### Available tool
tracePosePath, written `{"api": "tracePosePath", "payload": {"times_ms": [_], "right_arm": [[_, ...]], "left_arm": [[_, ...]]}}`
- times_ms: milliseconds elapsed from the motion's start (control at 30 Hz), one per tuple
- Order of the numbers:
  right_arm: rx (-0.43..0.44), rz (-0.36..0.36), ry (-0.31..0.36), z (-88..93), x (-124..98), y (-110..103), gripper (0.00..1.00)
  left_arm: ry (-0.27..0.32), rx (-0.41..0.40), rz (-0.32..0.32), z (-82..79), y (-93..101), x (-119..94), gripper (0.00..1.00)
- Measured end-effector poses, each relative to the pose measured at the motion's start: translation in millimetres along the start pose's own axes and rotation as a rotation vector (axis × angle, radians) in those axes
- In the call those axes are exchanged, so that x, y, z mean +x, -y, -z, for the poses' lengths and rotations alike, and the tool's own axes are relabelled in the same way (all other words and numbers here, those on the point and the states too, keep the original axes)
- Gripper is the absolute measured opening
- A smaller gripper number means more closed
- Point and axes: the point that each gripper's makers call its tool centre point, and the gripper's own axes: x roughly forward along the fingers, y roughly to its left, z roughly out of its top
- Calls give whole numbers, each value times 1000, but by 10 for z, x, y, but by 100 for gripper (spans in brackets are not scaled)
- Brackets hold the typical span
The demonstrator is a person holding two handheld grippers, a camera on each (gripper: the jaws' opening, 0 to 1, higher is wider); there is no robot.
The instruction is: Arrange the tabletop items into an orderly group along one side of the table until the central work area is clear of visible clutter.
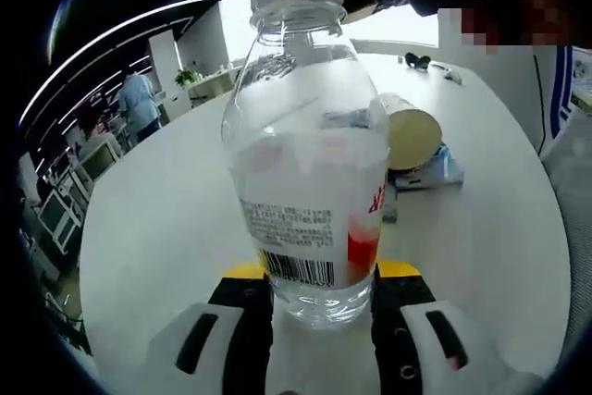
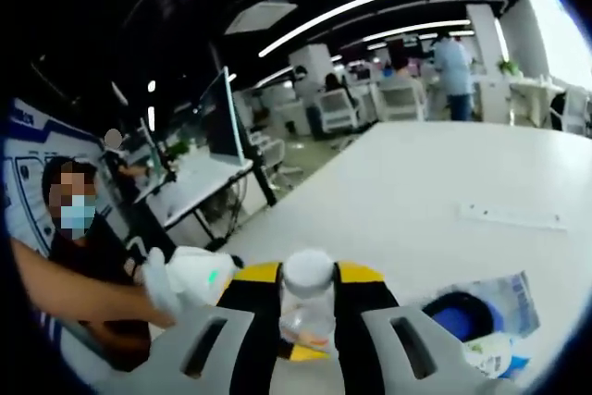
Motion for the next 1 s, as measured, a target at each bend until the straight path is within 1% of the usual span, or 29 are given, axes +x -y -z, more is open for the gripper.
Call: {"api": "tracePosePath", "payload": {"times_ms": [167, 300, 400, 567, 633, 767, 833, 933, 1000], "right_arm": [[9, -15, 3, 7, 56, -80, 18], [3, -24, 9, 15, 102, -145, 18], [3, -26, 12, 4, 126, -153, 18], [4, -41, 13, 3, 144, -193, 19], [3, -46, 14, 4, 150, -206, 19], [-1, -64, 16, 6, 156, -240, 19], [-2, -71, 17, 8, 164, -260, 19], [-5, -81, 27, -9, 167, -293, 22], [-27, -75, 39, -31, 157, -298, 25]], "left_arm": [[4, -9, 15, 20, -16, -11, 39], [-10, -4, 20, 44, -32, -25, 39], [-15, -7, 18, 56, -43, -35, 40], [-25, -21, -6, 87, -61, -42, 40], [-38, 3, -21, 117, -52, -47, 40], [-37, -3, -24, 137, -25, -85, 40], [-32, -3, -41, 121, -44, -122, 40], [-22, -17, -56, 104, -96, -160, 40], [-22, -22, -62, 99, -108, -190, 40]]}}
